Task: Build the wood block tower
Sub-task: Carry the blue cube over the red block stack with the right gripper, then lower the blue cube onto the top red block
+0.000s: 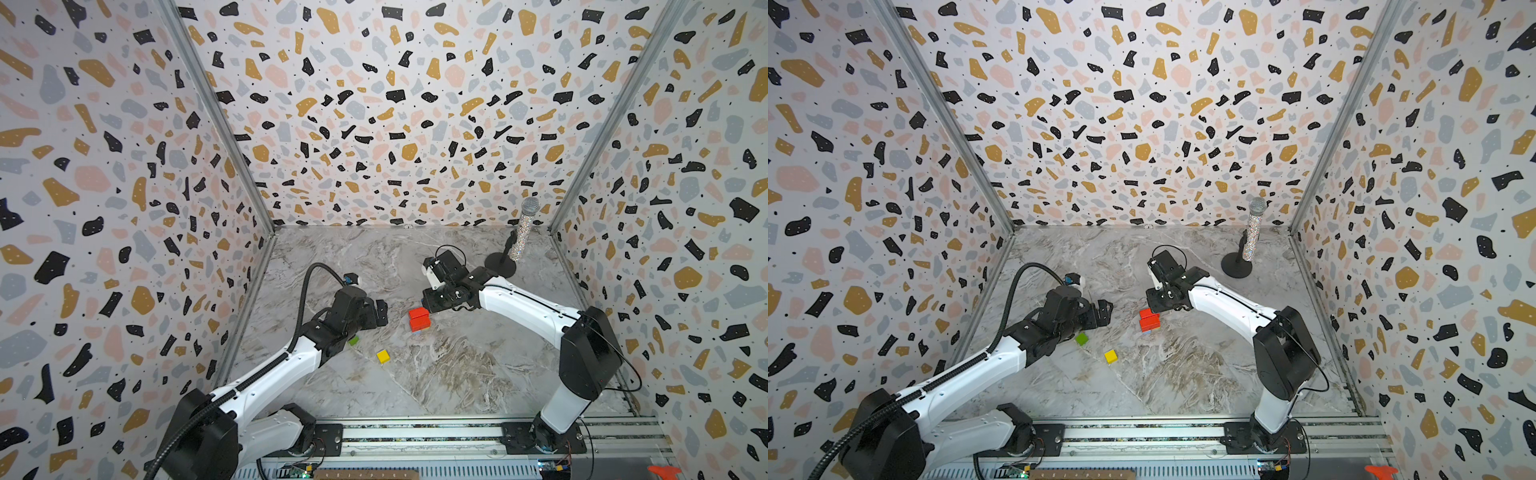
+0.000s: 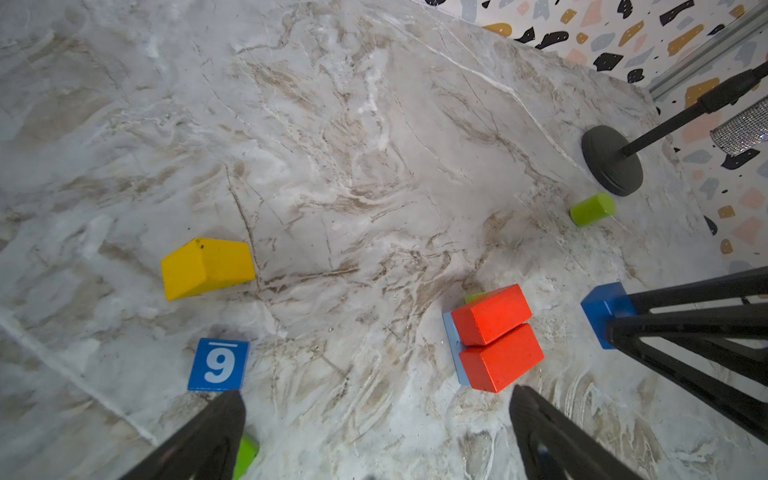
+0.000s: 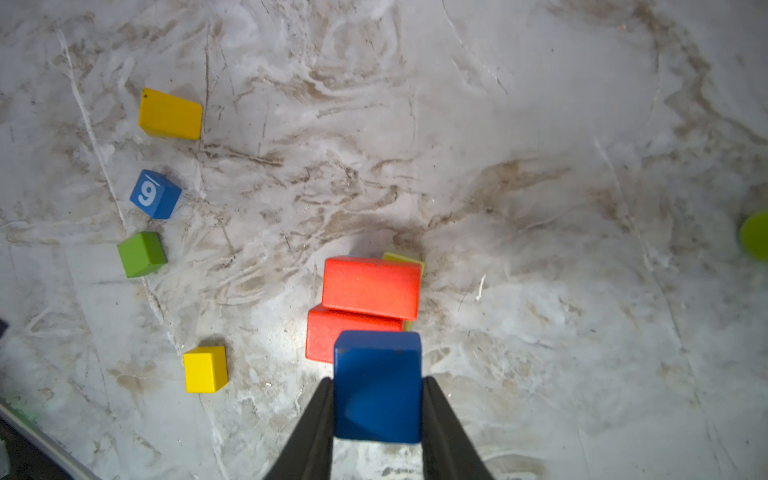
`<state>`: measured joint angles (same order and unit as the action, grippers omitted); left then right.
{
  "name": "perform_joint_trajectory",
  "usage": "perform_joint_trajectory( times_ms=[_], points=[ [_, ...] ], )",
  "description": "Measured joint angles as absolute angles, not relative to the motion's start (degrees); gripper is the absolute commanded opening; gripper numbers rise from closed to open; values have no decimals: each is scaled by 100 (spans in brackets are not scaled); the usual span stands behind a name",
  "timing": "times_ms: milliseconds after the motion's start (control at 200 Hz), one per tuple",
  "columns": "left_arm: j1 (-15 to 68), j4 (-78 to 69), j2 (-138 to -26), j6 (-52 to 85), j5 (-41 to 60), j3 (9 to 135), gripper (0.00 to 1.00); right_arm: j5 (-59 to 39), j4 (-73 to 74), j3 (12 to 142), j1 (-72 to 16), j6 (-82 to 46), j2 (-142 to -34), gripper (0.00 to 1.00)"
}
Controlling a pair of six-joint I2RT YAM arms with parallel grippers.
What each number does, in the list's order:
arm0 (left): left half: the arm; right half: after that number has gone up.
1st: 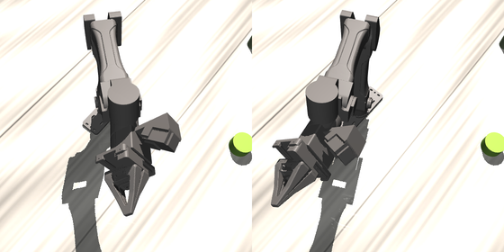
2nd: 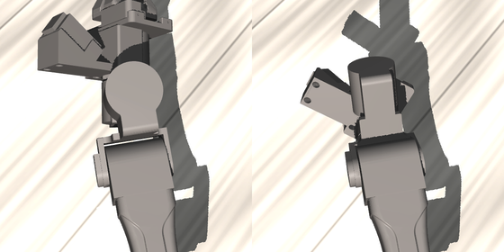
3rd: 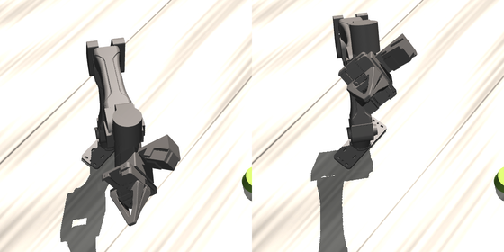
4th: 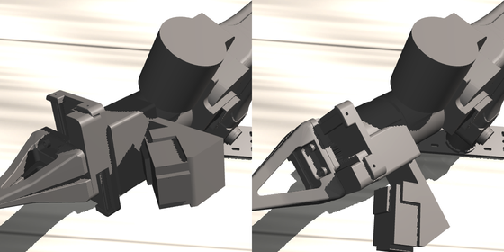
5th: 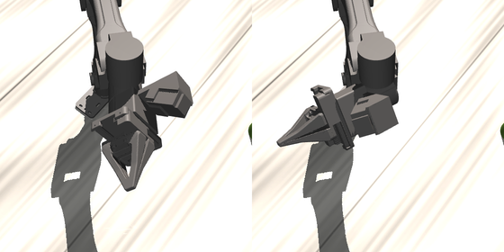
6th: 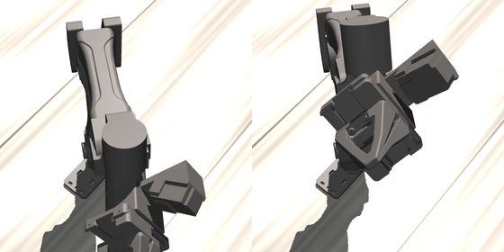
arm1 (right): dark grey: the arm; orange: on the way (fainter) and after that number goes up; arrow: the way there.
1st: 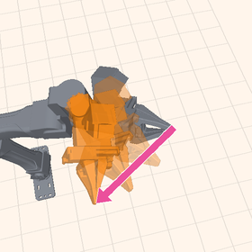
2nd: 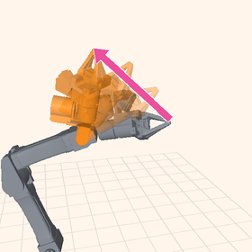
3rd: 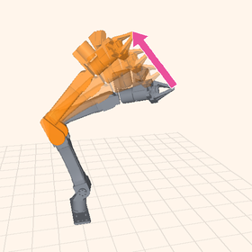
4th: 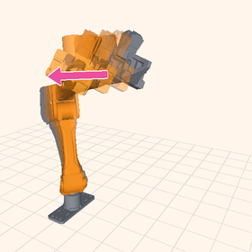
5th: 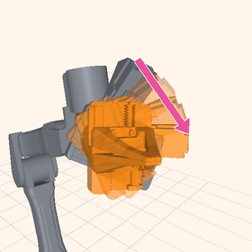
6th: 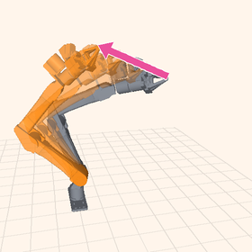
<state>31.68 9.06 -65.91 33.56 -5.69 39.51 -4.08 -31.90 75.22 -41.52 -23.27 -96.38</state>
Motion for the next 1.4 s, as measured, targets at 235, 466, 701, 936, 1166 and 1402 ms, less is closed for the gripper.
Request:
perform_joint_trajectory(
  times_ms=[235, 466, 701, 936, 1166, 1402],
  points=[
    [3194, 899, -6613, 3336, -541, 3938, 100, -357, -2995, 7290, -4331, -2552, -9585, 31],
    [3194, 904, -6611, 3297, -631, 3865, 100, -272, -2974, 7338, -4510, -2615, -9710, 31],
    [3194, 926, -6613, 3277, -672, 3785, 100, -165, -2976, 7345, -4567, -2674, -9981, 31],
    [3194, 928, -6578, 3277, -720, 3629, 100, -110, -2971, 7345, -4578, -2700, -10016, 31],
    [3194, 921, -6558, 3280, -799, 3586, 100, -45, -2928, 7443, -4578, -2700, -10263, 31],
    [3194, 908, -6469, 3277, -827, 3522, 100, -36, -2934, 7496, -4578, -2698, -10405, 31]
  ],
)
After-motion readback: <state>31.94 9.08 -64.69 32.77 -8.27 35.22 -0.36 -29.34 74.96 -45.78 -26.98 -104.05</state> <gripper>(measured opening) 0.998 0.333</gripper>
